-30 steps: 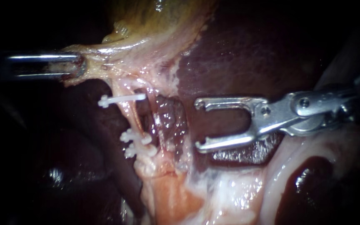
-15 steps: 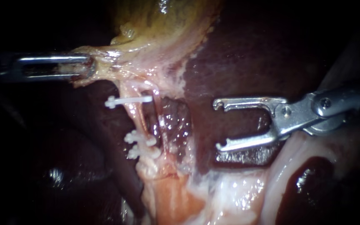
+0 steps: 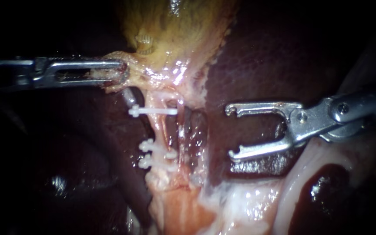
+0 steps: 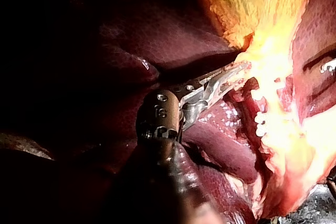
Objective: Going back third clip left tube
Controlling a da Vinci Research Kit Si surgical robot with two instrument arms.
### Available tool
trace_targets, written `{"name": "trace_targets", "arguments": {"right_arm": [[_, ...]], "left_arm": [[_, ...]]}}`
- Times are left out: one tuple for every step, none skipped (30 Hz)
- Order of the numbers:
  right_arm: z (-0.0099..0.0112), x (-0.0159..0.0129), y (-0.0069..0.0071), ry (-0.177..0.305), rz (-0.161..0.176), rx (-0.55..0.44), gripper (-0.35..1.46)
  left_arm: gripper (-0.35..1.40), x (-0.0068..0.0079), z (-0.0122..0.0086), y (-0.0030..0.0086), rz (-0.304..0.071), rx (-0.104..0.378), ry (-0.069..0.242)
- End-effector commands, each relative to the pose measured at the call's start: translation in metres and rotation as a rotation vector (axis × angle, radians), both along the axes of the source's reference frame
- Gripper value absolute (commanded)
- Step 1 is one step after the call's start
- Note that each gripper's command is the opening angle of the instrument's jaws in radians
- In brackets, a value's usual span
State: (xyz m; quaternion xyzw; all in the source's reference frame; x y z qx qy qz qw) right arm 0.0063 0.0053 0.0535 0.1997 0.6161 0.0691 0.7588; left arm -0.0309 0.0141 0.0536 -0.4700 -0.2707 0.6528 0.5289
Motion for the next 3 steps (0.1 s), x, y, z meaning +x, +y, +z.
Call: {"name": "trace_targets", "arguments": {"right_arm": [[0.0,0.0004,0.0,-0.001,0.002,0.0,0.5],[0.0,0.0005,0.0,-0.001,0.002,0.0,0.5],[0.0,0.0008,0.0,0.001,-0.001,0.001,0.5]], "left_arm": [[-0.35,0.0001,-0.0001,0.0,0.001,0.0,-0.001],[-0.35,0.0002,-0.0001,0.0,0.001,0.0,-0.001],[-0.35,0.0003,-0.0002,0.0,0.002,0.001,-0.002]]}}
